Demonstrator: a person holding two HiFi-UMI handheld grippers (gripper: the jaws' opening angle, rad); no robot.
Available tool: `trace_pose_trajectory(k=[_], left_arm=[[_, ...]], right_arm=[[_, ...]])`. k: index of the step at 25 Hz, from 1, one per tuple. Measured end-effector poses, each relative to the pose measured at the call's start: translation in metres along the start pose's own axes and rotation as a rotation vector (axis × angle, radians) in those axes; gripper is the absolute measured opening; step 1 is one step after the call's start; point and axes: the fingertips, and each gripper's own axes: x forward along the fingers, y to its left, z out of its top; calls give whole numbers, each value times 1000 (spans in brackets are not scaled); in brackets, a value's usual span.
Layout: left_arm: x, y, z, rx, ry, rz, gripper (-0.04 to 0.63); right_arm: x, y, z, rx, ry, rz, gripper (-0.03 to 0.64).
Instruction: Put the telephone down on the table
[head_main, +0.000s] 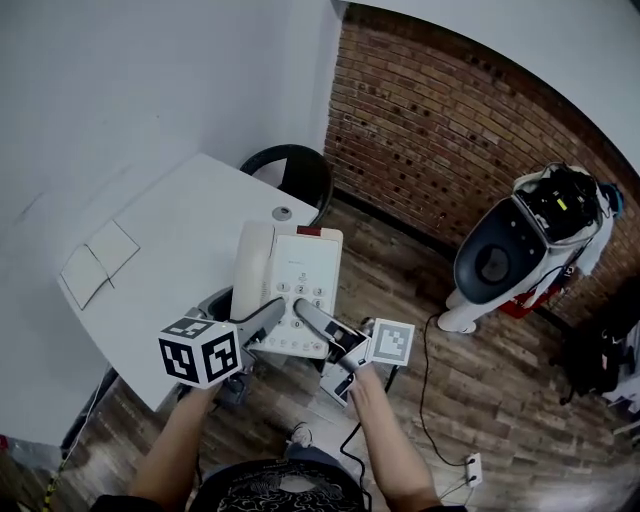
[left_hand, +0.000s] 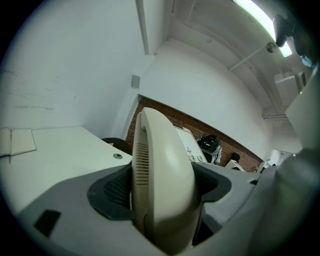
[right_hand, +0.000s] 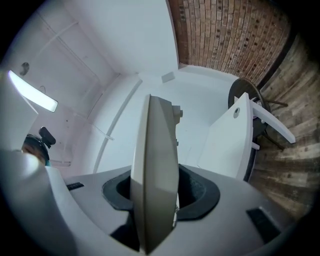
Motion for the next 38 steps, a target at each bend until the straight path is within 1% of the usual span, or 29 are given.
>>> trace_pose_trajectory(k=[8, 11, 15, 20, 25, 32, 38], left_arm=[[43, 6, 7, -23, -8, 74, 367], [45, 19, 8, -35, -15, 116, 367], [37, 45, 11, -66, -36, 189, 367], [19, 93, 18, -110, -72, 277, 367], [7, 158, 31, -156, -114, 354, 367], [3, 254, 64, -207, -151, 440, 367], [-4, 324, 89, -257, -173, 485, 367]], right_arm=[[-1, -30, 38, 41, 63, 22, 183], [11, -39, 41, 61, 105, 47, 183], [38, -50, 35, 93, 171, 72, 183], [88, -67, 20, 124, 266, 102, 183], [153, -91, 10, 137, 363, 128, 183], [255, -126, 13, 168, 458, 156, 183], [330, -148, 12, 183, 534, 153, 183]])
